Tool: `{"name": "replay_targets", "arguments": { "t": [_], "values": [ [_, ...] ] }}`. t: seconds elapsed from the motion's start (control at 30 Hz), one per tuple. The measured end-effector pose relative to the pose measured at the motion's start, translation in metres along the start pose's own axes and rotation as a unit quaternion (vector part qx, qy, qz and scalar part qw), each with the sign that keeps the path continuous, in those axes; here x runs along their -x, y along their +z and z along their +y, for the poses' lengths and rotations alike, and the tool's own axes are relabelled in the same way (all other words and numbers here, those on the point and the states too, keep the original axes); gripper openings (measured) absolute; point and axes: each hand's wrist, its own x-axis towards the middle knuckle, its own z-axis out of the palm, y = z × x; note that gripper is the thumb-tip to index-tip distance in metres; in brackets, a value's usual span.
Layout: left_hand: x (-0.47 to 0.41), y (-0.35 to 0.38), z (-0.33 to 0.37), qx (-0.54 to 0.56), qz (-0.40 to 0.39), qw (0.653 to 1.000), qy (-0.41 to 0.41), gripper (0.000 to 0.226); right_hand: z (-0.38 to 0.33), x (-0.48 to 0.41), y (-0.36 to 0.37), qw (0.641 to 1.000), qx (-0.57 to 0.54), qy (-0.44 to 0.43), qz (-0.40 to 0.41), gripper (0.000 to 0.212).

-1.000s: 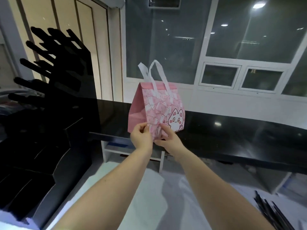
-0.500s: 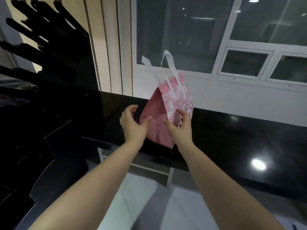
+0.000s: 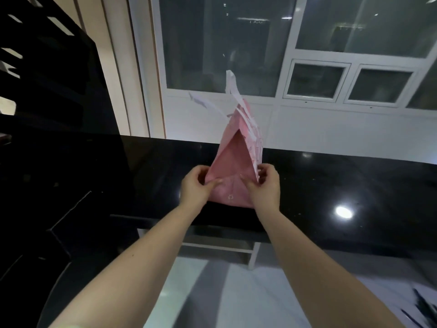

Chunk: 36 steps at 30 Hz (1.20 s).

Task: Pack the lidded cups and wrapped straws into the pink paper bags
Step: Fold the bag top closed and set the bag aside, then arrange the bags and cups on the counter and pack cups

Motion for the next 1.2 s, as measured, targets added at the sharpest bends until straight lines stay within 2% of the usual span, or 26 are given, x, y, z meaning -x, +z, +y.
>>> {"name": "replay_targets", "arguments": {
  "t": [0.13, 0.2, 0.3, 0.47, 0.63, 0.77, 0.9, 1.0, 1.1, 1.2],
  "values": [
    [0.005, -0.007, -0.011, -0.006, 0.01, 1.0, 0.001, 0.02, 0.011, 0.013, 0.004, 1.0, -0.005, 0.021, -0.009, 0.031],
    [0.002, -0.012, -0.008, -0.01, 0.037, 0.999, -0.001, 0.022, 0.0, 0.012, 0.01, 1.0, -0.006, 0.016, -0.024, 0.02],
    [0.003, -0.026, -0.013, -0.01, 0.073, 0.997, 0.018, 0.025, -0.007, 0.017, 0.02, 0.998, -0.003, 0.019, -0.061, 0.02],
    [0.014, -0.042, -0.028, -0.066, 0.015, 0.998, -0.003, 0.032, 0.004, 0.036, 0.027, 0.997, 0.04, 0.04, -0.054, 0.019],
    [0.011, -0.04, -0.02, -0.108, 0.017, 0.994, -0.023, 0.028, -0.002, 0.035, 0.027, 0.991, 0.115, 0.056, -0.037, 0.017],
    [0.017, -0.047, -0.013, -0.093, 0.0, 0.996, -0.014, 0.029, -0.004, 0.043, 0.018, 0.991, 0.127, 0.033, -0.03, 0.022],
    [0.027, -0.064, 0.004, -0.112, 0.042, 0.99, 0.075, 0.027, -0.02, 0.053, 0.004, 0.99, 0.138, -0.013, -0.007, 0.021],
    [0.026, -0.068, 0.034, -0.154, 0.014, 0.972, 0.175, 0.027, -0.045, 0.054, -0.012, 0.984, 0.168, -0.062, 0.0, 0.023],
    [0.024, -0.056, 0.075, -0.231, -0.023, 0.929, 0.287, 0.027, -0.072, 0.051, -0.039, 0.966, 0.234, -0.11, 0.02, 0.017],
    [0.029, -0.026, 0.105, -0.272, -0.066, 0.882, 0.378, 0.026, -0.083, 0.06, -0.079, 0.941, 0.317, -0.114, 0.031, 0.014]
  ]
}}
